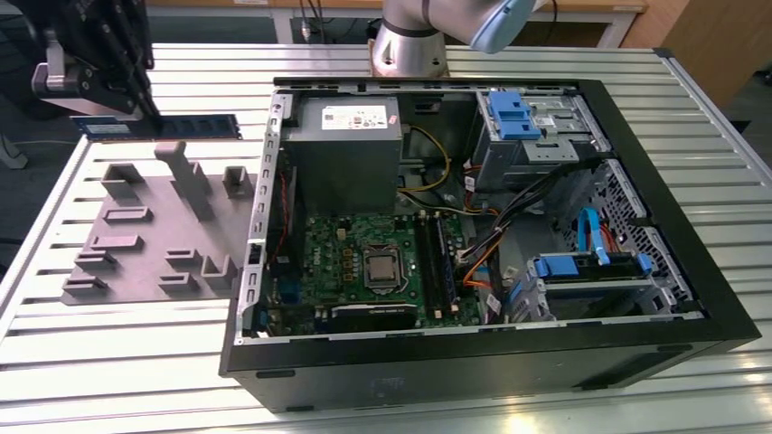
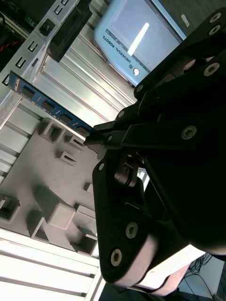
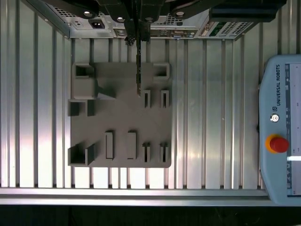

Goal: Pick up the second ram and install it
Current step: 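Pick up the second ram and move it above second insertion slot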

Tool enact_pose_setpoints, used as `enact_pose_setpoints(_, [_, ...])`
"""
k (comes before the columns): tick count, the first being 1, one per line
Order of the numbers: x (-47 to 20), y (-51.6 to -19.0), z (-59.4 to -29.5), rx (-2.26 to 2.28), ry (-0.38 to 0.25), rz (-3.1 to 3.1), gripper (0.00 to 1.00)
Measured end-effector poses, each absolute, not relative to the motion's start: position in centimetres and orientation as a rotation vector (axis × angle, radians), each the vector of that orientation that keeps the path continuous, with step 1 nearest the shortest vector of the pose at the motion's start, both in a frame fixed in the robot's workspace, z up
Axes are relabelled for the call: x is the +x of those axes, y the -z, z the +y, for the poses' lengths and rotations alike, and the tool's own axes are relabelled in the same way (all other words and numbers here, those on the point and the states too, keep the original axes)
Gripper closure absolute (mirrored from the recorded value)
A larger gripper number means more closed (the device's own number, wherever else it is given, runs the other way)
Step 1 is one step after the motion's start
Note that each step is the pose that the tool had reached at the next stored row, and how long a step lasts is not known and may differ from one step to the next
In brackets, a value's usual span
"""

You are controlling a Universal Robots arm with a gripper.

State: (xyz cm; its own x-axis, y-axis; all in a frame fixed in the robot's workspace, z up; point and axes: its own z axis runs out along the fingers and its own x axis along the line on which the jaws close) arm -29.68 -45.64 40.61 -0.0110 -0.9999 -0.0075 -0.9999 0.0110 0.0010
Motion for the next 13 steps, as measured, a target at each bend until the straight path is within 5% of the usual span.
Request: enact_pose_setpoints(13, [-29.03,-40.61,-45.64,-2.206,-0.010,2.230,0.86])
